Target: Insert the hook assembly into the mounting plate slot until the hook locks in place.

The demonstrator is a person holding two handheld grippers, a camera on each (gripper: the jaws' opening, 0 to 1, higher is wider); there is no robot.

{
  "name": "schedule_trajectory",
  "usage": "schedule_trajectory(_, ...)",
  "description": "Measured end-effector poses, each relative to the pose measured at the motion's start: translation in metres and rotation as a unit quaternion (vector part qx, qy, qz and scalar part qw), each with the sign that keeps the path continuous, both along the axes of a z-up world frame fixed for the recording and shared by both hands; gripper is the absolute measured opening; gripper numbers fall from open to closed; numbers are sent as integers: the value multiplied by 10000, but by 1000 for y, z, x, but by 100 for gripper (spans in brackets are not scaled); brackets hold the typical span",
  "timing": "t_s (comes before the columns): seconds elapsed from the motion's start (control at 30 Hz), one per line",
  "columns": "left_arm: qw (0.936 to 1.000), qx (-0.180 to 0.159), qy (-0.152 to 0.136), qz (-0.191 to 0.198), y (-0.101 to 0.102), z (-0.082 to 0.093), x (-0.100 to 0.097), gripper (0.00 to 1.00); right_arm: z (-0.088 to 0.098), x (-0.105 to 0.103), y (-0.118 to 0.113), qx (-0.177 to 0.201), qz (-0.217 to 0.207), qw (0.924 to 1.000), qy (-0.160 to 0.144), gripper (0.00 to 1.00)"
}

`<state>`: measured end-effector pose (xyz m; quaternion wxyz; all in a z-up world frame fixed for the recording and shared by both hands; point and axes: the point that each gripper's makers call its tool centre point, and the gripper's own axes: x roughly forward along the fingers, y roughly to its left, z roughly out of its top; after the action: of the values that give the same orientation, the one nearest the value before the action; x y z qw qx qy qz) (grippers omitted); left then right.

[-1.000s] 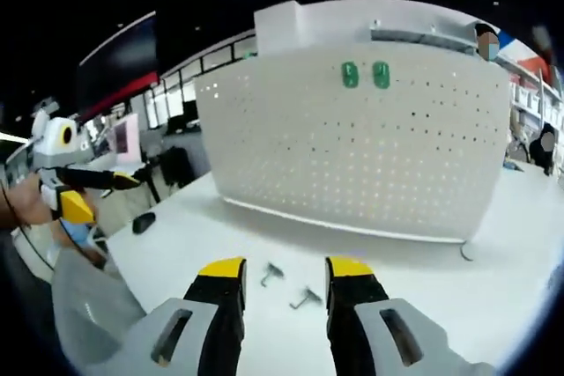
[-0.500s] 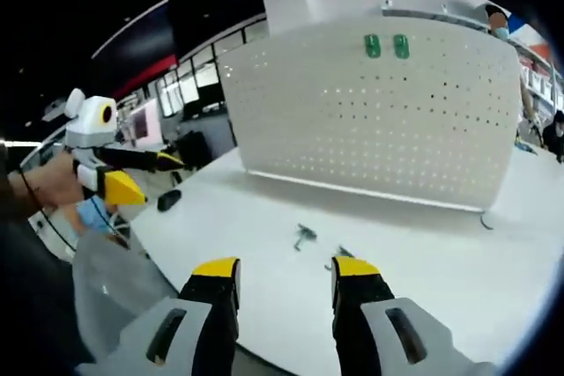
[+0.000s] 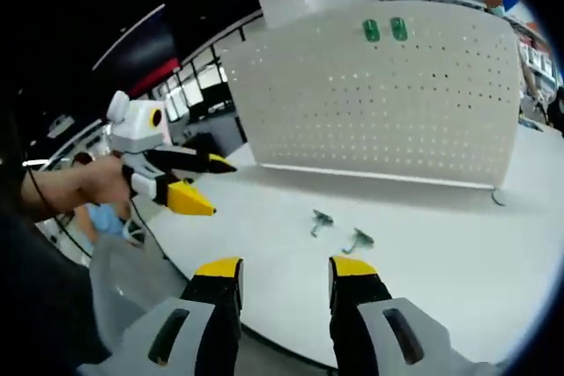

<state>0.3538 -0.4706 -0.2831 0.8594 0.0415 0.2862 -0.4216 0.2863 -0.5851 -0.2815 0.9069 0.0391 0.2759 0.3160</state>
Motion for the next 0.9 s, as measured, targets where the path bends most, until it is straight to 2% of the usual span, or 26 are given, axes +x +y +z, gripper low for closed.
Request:
schedule_trajectory(0.07,10000,61,-17,-60,-5,-7,7,81,0,1,-2,6,-18,10000,10,37)
schedule_trajectory(0.17,9997,163,-30,-158,-13,-20,19,75,2,5,-8,-10,-146,9999,-80,25)
schedule_trajectory(0.27,9993,208,22,-313,-23,-31,25,76,4,7,-11,34,-233,9997,-101,26)
schedule_trajectory(0.4,9985,288,84,-454,-35,-44,36,74,-4,4,-10,-93,-104,9999,-14,26)
schedule_trajectory(0.5,9981,374,24,-488,-40,-50,45,74,-9,1,-10,-166,-26,9998,55,27)
schedule_trajectory(0.6,9983,309,101,-479,-44,-57,54,72,-13,-3,-8,-253,85,9996,122,29)
schedule_trajectory(0.77,9963,503,138,-678,-51,-78,64,69,-17,-8,-7,-401,238,9988,139,29)
schedule_trajectory(0.9,9959,517,172,-719,-57,-87,70,66,-21,-10,-7,-400,255,9986,245,29)
